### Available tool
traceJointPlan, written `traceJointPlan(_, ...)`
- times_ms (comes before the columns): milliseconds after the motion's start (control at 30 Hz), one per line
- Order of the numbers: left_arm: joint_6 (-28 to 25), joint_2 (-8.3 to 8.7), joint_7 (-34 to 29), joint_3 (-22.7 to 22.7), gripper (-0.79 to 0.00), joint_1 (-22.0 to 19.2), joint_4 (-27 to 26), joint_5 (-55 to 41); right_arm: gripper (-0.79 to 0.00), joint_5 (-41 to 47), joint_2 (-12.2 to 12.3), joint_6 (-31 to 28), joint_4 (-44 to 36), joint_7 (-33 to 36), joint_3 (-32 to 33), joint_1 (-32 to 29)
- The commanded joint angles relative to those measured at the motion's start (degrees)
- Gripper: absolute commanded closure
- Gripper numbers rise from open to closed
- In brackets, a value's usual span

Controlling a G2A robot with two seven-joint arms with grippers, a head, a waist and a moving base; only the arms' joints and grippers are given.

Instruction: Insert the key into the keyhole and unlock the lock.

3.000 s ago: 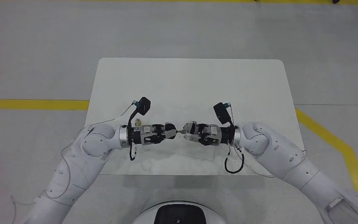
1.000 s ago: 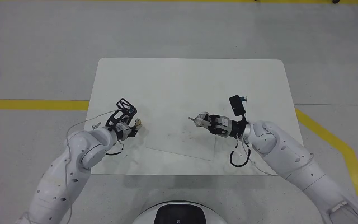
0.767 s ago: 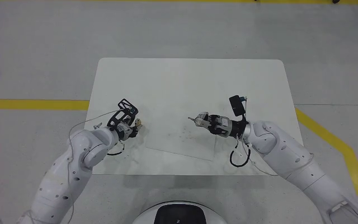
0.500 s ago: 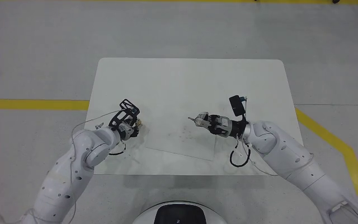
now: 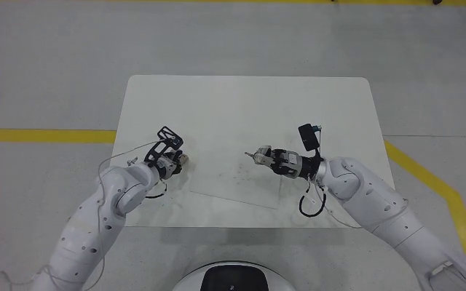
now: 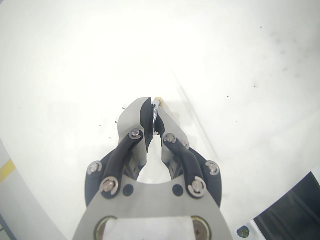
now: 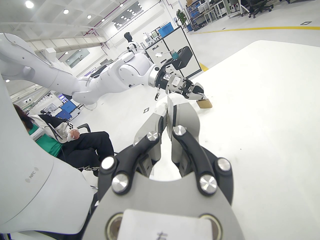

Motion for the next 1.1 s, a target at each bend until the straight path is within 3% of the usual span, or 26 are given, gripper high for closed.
traceJointPlan(0, -0.1, -0.04, 1.0, -0.2, 0.0, 0.0, 0.2, -0.1, 0.0, 0.0, 0.0, 0.0, 0.0, 0.0, 0.0, 0.0)
traceJointPlan(167, -2.6, 0.2, 5.4, -3.7, 0.0, 1.7, -0.2, -6.4, 0.0, 0.0, 0.0, 0.0, 0.0, 0.0, 0.0, 0.0)
traceJointPlan(233, -6.2, 0.42, 7.0, -6.5, 0.0, 2.7, 0.3, -13.9, 0.0, 0.0, 0.0, 0.0, 0.0, 0.0, 0.0, 0.0)
traceJointPlan(300, -13.0, 0.68, 6.8, -9.3, 0.0, 3.5, 2.2, -26.1, 0.0, 0.0, 0.0, 0.0, 0.0, 0.0, 0.0, 0.0)
traceJointPlan(367, -22.4, 0.97, 2.5, -10.8, 0.0, 3.5, 5.8, -43.3, 0.0, 0.0, 0.0, 0.0, 0.0, 0.0, 0.0, 0.0)
traceJointPlan(433, -28.4, 1.37, -5.7, -10.7, 0.0, 1.7, 10.8, -60.9, 0.0, 0.0, 0.0, 0.0, 0.0, 0.0, 0.0, 0.0)
traceJointPlan(500, -29.9, 1.66, -14.9, -9.3, 0.0, -1.3, 15.2, -75.2, 0.0, 0.0, 0.0, 0.0, 0.0, 0.0, 0.0, 0.0)
traceJointPlan(567, -28.3, 1.75, -21.4, -7.5, 0.0, -4.6, 19.0, -84.0, 0.0, 0.0, 0.0, 0.0, 0.0, 0.0, 0.0, 0.0)
traceJointPlan(733, -24.7, 1.41, -24.9, -1.6, 0.0, -10.1, 23.0, -92.8, 0.0, 0.0, 0.0, 0.0, 0.0, 0.0, 0.0, 0.0)
traceJointPlan(833, -25.8, 1.56, -23.8, -0.3, 0.0, -12.3, 25.5, -89.2, 0.0, 0.0, 0.0, 0.0, 0.0, 0.0, 0.0, 0.0)
traceJointPlan(1000, -25.8, 1.56, -23.8, -0.3, 0.0, -12.3, 25.5, -89.2, 0.0, 0.0, 0.0, 0.0, 0.0, 0.0, 0.0, 0.0)
traceJointPlan(1067, -24.4, 1.49, -20.3, -0.3, 0.0, -11.5, 24.6, -87.7, 0.0, -0.4, -0.1, 1.1, -0.8, 0.2, 0.2, -0.4)
